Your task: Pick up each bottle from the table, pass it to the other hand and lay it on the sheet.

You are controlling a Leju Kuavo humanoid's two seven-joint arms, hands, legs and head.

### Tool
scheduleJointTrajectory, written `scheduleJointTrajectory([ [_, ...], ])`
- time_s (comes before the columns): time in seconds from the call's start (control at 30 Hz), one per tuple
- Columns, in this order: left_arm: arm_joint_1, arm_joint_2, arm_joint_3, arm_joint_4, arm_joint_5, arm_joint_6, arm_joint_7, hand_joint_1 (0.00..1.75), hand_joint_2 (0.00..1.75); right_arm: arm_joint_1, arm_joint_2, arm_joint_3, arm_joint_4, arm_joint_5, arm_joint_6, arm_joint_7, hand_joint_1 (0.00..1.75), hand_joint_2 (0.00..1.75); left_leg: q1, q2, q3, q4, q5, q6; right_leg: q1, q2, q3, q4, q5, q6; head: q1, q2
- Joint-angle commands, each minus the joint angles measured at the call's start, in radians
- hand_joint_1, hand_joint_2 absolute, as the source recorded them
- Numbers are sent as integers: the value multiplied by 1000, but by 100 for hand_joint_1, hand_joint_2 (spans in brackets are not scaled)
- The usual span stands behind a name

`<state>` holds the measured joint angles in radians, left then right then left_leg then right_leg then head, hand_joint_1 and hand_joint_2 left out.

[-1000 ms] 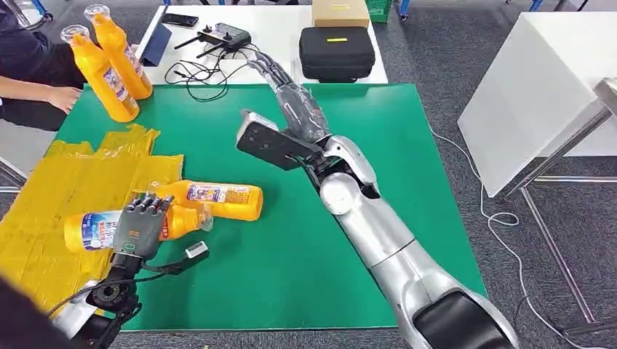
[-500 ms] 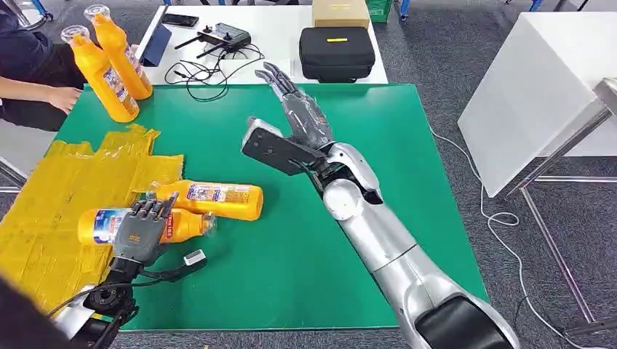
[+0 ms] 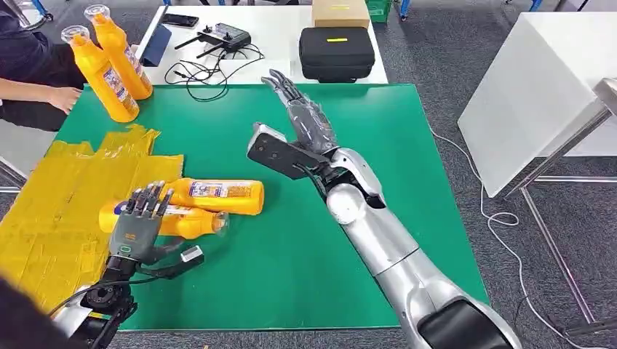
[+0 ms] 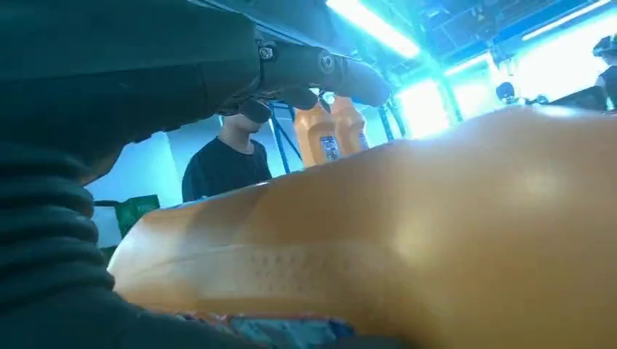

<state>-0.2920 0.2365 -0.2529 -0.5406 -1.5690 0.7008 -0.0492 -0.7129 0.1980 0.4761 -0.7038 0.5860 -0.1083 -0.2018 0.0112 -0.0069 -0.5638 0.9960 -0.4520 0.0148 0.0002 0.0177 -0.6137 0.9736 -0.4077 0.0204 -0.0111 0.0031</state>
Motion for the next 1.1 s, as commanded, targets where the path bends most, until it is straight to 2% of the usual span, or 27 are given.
scheduleJointTrajectory([
  [0.03,-27,-29,25,-11,-2,-3,-11,0,0,-9,-28,-19,11,10,-7,8,0,0,0,-2,2,-1,-1,0,0,-3,3,-1,-1,1,0,0],
  [0.17,-22,-35,35,-54,-2,-3,-35,0,0,4,-40,-30,11,11,-14,4,0,0,0,-3,2,-1,0,0,0,-4,3,-1,-1,1,0,0],
  [0.23,5,-44,93,-159,-2,-3,-83,0,0,4,-39,-37,24,12,-15,4,0,0,0,-2,2,-1,0,0,0,-3,3,-1,-1,1,0,0],
  [0.27,26,-66,174,-246,17,-3,-142,0,0,0,-36,-39,41,17,-18,4,0,0,0,-3,5,0,-2,0,1,-5,7,-1,-3,1,0,0],
  [0.33,49,-125,341,-376,51,-3,-289,0,0,-12,-28,-37,79,31,-26,9,0,0,0,-3,2,0,-1,0,0,-5,3,0,-2,1,0,0],
  [0.37,40,-212,559,-439,107,-3,-498,0,0,-23,-22,-33,116,45,-35,13,0,0,1,-3,3,0,-1,0,1,-5,5,0,-2,1,0,0],
  [0.57,40,-212,559,-439,107,-3,-498,0,0,-23,-22,-33,116,45,-35,13,0,0,0,0,2,-1,-1,0,0,0,2,-1,0,1,0,0],
  [0.8,40,-212,559,-439,107,-3,-498,0,0,-23,-22,-33,116,45,-35,13,0,0,0,-2,6,0,-2,0,1,-3,6,0,-2,1,0,0],
  [0.83,27,-271,699,-477,162,-3,-649,0,0,-31,-18,-26,139,61,-44,20,0,0,0,-1,5,0,-2,0,0,-2,5,0,-2,1,0,0],
  [0.97,69,-248,471,-651,713,-3,-649,0,0,-74,2,-2,276,110,-27,54,0,0,0,-2,7,1,-3,1,1,-4,8,1,-4,1,0,0],
  [1.0,75,-237,420,-689,833,-3,-649,0,0,-82,1,11,306,128,-14,66,0,175,1,-3,5,1,-3,1,1,-4,7,1,-4,1,0,0],
  [1.1,77,-231,386,-707,900,-3,-649,0,0,-86,1,19,323,140,-8,84,0,175,1,-2,6,1,-3,1,1,-4,7,1,-4,1,0,0],
])
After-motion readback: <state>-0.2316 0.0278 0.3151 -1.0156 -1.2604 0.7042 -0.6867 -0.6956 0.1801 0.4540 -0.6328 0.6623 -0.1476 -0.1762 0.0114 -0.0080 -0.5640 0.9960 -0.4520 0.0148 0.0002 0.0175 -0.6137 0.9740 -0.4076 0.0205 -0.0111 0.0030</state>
